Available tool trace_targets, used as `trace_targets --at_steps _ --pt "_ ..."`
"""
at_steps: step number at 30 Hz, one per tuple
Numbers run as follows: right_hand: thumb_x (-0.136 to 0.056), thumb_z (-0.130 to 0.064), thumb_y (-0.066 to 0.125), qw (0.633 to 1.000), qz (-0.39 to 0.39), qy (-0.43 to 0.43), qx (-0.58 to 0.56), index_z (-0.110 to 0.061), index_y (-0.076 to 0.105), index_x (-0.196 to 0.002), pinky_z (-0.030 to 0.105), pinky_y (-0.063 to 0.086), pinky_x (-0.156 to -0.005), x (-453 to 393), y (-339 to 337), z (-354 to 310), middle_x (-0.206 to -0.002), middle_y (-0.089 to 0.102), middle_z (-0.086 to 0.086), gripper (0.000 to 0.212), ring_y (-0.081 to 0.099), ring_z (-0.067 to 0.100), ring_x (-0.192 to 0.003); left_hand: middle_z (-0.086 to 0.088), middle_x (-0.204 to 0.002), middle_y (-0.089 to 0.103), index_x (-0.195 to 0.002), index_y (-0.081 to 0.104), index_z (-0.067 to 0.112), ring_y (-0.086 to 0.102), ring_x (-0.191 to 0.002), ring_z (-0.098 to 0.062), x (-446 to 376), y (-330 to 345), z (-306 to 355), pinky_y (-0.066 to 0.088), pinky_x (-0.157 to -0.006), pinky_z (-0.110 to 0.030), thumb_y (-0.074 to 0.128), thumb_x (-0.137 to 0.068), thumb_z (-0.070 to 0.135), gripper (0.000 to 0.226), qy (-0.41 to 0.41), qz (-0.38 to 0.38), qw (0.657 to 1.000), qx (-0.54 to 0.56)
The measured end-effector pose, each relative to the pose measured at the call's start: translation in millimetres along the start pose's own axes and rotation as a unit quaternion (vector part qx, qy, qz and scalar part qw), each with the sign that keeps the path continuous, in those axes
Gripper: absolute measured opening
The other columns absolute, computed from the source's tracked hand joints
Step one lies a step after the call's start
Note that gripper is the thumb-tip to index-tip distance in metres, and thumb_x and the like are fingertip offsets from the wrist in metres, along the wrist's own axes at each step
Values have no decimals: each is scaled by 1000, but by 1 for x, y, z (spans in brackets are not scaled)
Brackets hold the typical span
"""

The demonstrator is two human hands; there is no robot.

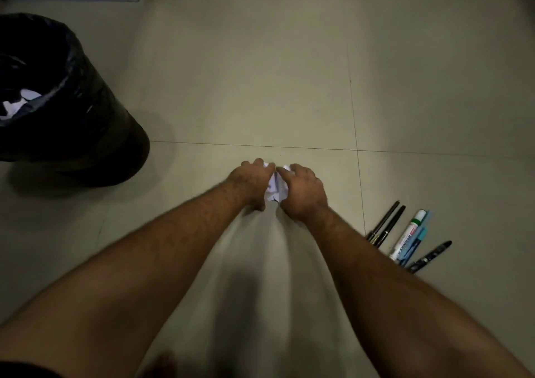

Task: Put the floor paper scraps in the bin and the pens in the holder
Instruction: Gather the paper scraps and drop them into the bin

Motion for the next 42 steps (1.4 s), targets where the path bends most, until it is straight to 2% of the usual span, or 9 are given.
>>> trace_targets --at_steps 2,5,10,17,22,26,29,35,42 --pt "-86 -33 56 1000 6 -10 6 -24 56 -131 36 47 -81 -2 -3 -10 -120 57 9 46 54 33 -106 -10 -131 50 -136 43 15 56 -107 -30 1 2 7 50 -91 -38 68 -76 40 69 3 31 999 11" --pt "-89 -28 56 1000 -28 3 9 -22 60 -124 33 45 -73 -6 2 -13 -113 53 10 35 52 31 -102 -10 -123 53 -126 54 16 57 -104 -30 7 4 7 49 -85 -36 60 -85 28 43 -13 54 997 53" --pt "-86 -25 59 996 -26 34 -76 -19 69 -106 32 50 -71 1 9 -17 -101 56 9 23 61 30 -87 -10 -113 57 -113 66 14 58 -104 -29 17 6 4 48 -83 -35 65 -84 21 29 -49 72 991 102" --pt "-82 -18 64 976 -26 110 -188 -12 72 -83 27 37 -62 11 18 -15 -81 69 13 10 63 31 -78 -12 -99 67 -96 71 7 64 -93 -30 26 8 -9 40 -71 -28 60 -85 13 17 -112 125 964 208" --pt "-83 -29 72 934 15 205 -292 -15 76 -81 23 41 -62 18 17 -1 -81 74 6 15 67 24 -77 -10 -92 73 -91 75 10 70 -82 -29 39 10 -35 55 -67 -30 64 -82 3 16 -213 153 887 379" --pt "-82 -53 71 883 68 266 -381 -9 73 -73 29 50 -63 17 1 -7 -71 72 6 45 67 25 -69 -6 -92 75 -81 76 15 69 -87 -25 48 -1 -63 53 -76 -25 66 -81 11 11 -260 206 828 453" --pt "-77 -51 76 838 78 284 -459 -18 71 -65 35 59 -65 9 -16 -30 -61 70 0 36 70 22 -62 -4 -84 75 -72 74 16 71 -81 -23 56 -28 -85 59 -77 -33 72 -77 13 7 -255 228 800 492" --pt "-77 -56 76 799 113 193 -558 -15 69 -61 42 62 -64 -35 -97 -140 -50 64 0 44 65 16 -46 -2 -75 74 -74 75 15 72 -72 -21 110 -135 -162 61 -71 -36 75 -79 18 5 -240 324 776 484" --pt "-85 -54 66 870 145 35 -470 -15 71 -69 35 57 -65 -79 -169 -312 -61 69 1 42 67 22 -60 -9 -81 74 -80 75 13 69 -79 -24 209 -216 -297 51 -73 -25 71 -83 22 10 -295 410 768 393"
Point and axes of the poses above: each hand's wrist, its own x-axis away from the middle knuckle, its own y-axis out of the palm, z = x × y, the point moved 9 cm from there along -x, towards the middle knuckle
